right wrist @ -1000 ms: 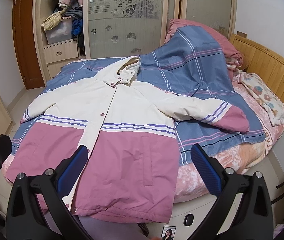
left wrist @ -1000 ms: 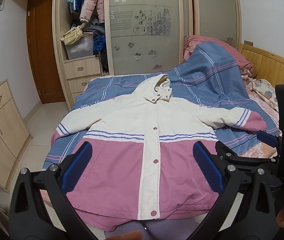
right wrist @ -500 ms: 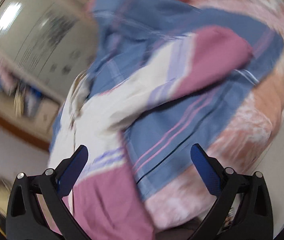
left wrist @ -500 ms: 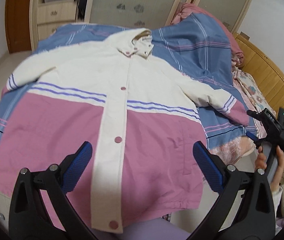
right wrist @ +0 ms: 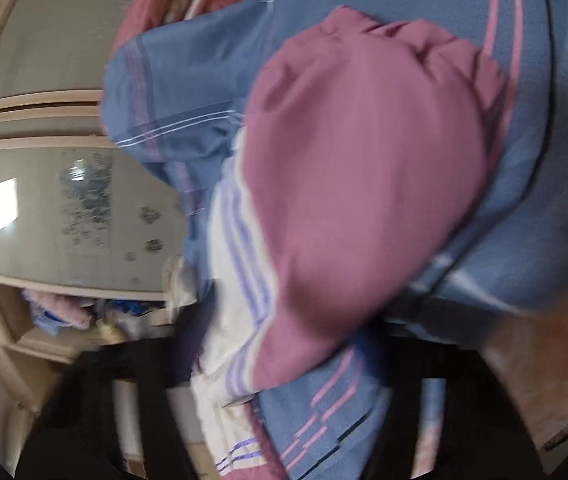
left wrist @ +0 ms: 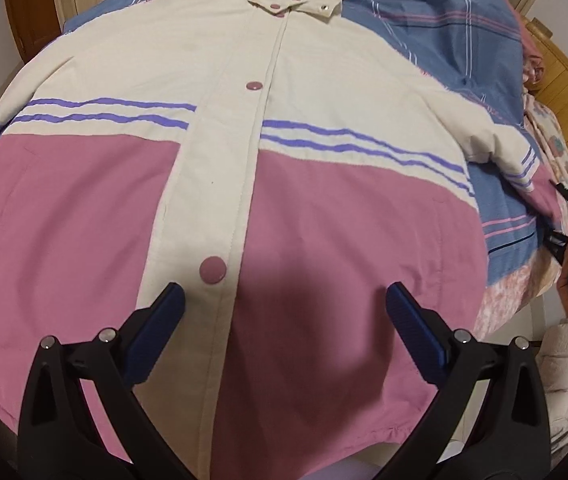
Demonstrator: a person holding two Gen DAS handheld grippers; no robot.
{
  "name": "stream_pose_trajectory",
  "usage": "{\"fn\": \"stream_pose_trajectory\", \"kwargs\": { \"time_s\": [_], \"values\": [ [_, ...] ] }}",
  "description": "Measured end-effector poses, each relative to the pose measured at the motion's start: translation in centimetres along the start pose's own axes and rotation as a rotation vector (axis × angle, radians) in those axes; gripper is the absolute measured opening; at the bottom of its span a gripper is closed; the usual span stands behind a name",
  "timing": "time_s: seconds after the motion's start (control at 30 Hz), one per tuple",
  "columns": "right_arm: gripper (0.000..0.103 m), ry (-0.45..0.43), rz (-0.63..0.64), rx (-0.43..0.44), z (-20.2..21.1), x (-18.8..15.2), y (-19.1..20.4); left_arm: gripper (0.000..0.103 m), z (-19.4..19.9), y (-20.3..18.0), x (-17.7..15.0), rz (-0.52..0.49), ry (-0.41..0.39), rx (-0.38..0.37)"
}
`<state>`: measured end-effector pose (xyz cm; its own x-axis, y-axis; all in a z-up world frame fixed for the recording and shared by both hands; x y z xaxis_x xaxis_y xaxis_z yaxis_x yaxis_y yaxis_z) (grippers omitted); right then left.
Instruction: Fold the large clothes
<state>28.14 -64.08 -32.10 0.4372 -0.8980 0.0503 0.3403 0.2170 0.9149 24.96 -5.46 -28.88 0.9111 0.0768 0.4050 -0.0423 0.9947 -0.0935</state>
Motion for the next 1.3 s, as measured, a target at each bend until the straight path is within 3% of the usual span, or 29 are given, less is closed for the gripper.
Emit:
{"fn": "stream_pose_trajectory", "kwargs": {
  "time_s": [0.07, 0.2, 0.27, 0.37, 0.43, 0.5, 0.53, 0.6, 0.67, 0.73, 0.83, 0.87, 0.9, 1.0, 1.07, 1.13, 1.17, 1.2, 1.23, 1.3],
  "values": [
    [0.010, -0.068, 0.011, 0.021, 1.0, 0.0, 0.7, 0.101, -0.2, 0.0, 0.0, -0.020, -0.008, 0.026],
    [0.009, -0.220, 0.267, 0.117, 4.6, -3.0, 8.6, 0.101, -0.5, 0.8, 0.1, -0.011, -0.018, 0.049],
    [0.009, -0.176, 0.442, 0.206, 4.8, -7.2, 14.6, 0.101, -0.2, 1.3, 0.3, 0.020, -0.026, 0.040],
    [0.011, 0.008, 0.673, 0.301, 2.8, -15.3, 21.3, 0.101, 0.8, 1.9, 0.8, 0.059, -0.057, 0.014],
    [0.022, 0.264, 0.886, 0.338, 0.0, -24.0, 24.6, 0.101, 1.7, 2.5, 1.2, 0.079, -0.089, 0.012],
    [0.066, 0.461, 1.003, 0.346, -1.8, -30.4, 25.1, 0.101, 2.6, 2.9, 1.3, 0.095, -0.115, 0.010],
    [0.072, 0.490, 1.046, 0.336, -1.9, -32.4, 25.0, 0.101, 3.1, 3.2, 1.4, 0.101, -0.127, 0.008],
    [0.093, 0.442, 1.119, 0.327, -1.0, -34.6, 24.5, 0.101, 4.1, 4.1, 1.6, 0.121, -0.156, 0.000],
    [0.100, 0.366, 1.135, 0.305, 0.1, -34.4, 23.4, 0.101, 4.5, 5.0, 1.9, 0.146, -0.170, -0.009],
    [0.100, 0.354, 1.086, 0.271, 0.4, -33.5, 21.6, 0.101, 4.6, 5.6, 2.7, 0.177, -0.169, -0.044],
    [0.100, 0.374, 1.000, 0.210, 0.8, -31.7, 19.1, 0.101, 3.7, 5.5, 4.3, 0.223, -0.137, -0.159],
    [0.100, 0.366, 0.998, 0.143, 0.7, -31.4, 18.1, 0.101, 2.8, 5.3, 5.0, 0.246, -0.108, -0.198],
    [0.100, 0.351, 1.017, 0.081, -0.3, -30.5, 17.7, 0.101, 1.9, 5.0, 5.6, 0.263, -0.084, -0.218],
    [0.100, 0.278, 1.120, -0.057, -0.6, -32.0, 17.8, 0.101, -1.1, 3.9, 7.0, 0.295, -0.023, -0.259],
    [0.100, 0.252, 1.174, -0.058, 0.2, -33.7, 18.3, 0.101, -3.0, 3.2, 7.7, 0.308, -0.004, -0.273],
    [0.100, 0.207, 1.209, -0.082, 0.4, -34.0, 18.7, 0.098, -4.0, 3.0, 8.3, 0.314, -0.020, -0.236],
    [0.100, 0.177, 1.230, -0.115, 0.5, -34.0, 19.1, 0.086, -4.3, 2.9, 8.6, 0.305, -0.034, -0.210],
    [0.100, 0.158, 1.245, -0.143, 0.6, -34.0, 19.2, 0.061, -4.5, 2.7, 9.0, 0.289, -0.047, -0.183],
    [0.100, 0.133, 1.265, -0.178, 0.6, -34.0, 19.3, 0.053, -4.7, 2.6, 9.3, 0.284, -0.043, -0.173],
    [0.100, 0.091, 1.296, -0.223, 0.7, -34.0, 19.3, 0.040, -4.9, 2.8, 9.7, 0.315, -0.021, -0.238]
  ]
}}
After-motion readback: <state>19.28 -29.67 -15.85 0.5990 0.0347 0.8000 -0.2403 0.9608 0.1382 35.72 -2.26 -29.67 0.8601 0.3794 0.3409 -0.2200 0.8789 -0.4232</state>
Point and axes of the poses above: each gripper's, at about its wrist camera, not at the fingertips, and z roughly against the way its jaws point, y to its left, x to its top, the point moved 6 cm from there along -z, roughly the way its jaws point, and after that the axes turned 5 degrees about x, right-handed, at the moved point
